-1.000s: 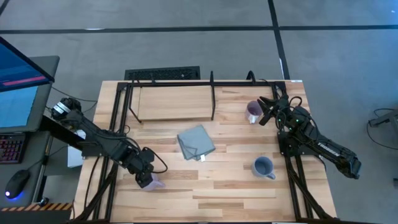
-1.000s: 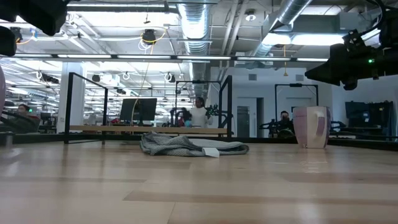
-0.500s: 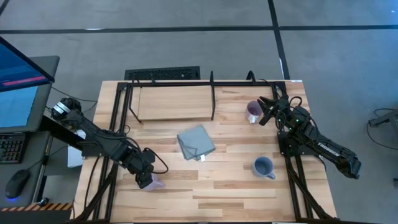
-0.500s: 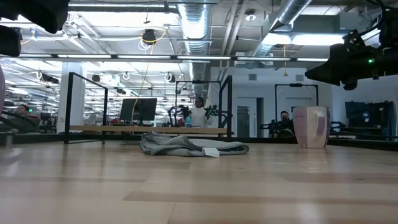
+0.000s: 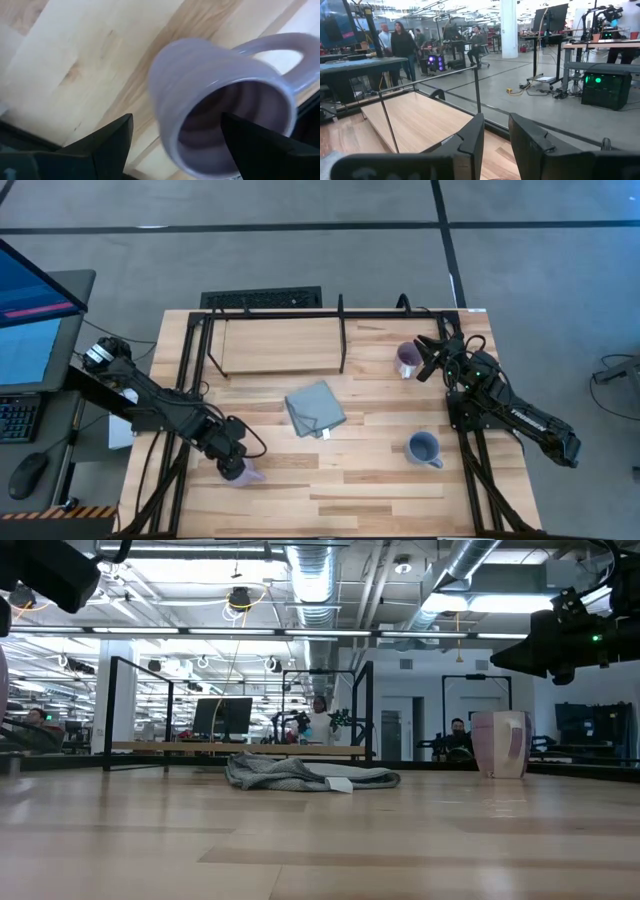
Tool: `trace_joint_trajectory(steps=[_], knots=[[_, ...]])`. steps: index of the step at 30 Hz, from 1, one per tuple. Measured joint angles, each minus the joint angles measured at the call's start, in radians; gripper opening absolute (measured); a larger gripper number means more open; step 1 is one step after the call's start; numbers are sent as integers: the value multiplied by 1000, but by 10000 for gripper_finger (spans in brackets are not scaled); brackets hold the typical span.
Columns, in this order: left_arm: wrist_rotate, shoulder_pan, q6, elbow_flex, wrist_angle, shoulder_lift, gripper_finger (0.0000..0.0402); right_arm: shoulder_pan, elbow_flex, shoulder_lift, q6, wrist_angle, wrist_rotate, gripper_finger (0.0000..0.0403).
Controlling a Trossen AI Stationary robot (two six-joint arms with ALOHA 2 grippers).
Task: Stack small to large cups/mugs on shelf
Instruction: Put the violet mug on the shelf
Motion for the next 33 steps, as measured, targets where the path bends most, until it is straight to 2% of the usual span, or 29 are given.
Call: trace_joint_trajectory(steps=[5,14,18,22,27,33], knots=[[-30,0,-1,0,-29,0,267,0,0,0,0,0,0,114],[-68,0,-9,0,-25,0,159,0,0,0,0,0,0,114],[-98,-1,6,0,-22,0,128,0,0,0,0,0,0,114],[-134,-1,39,0,-11,0,114,0,0,0,0,0,0,114],[-137,-1,41,0,-7,0,112,0,0,0,0,0,0,114],[-135,0,117,0,-7,20,112,0,0,0,0,0,0,114]])
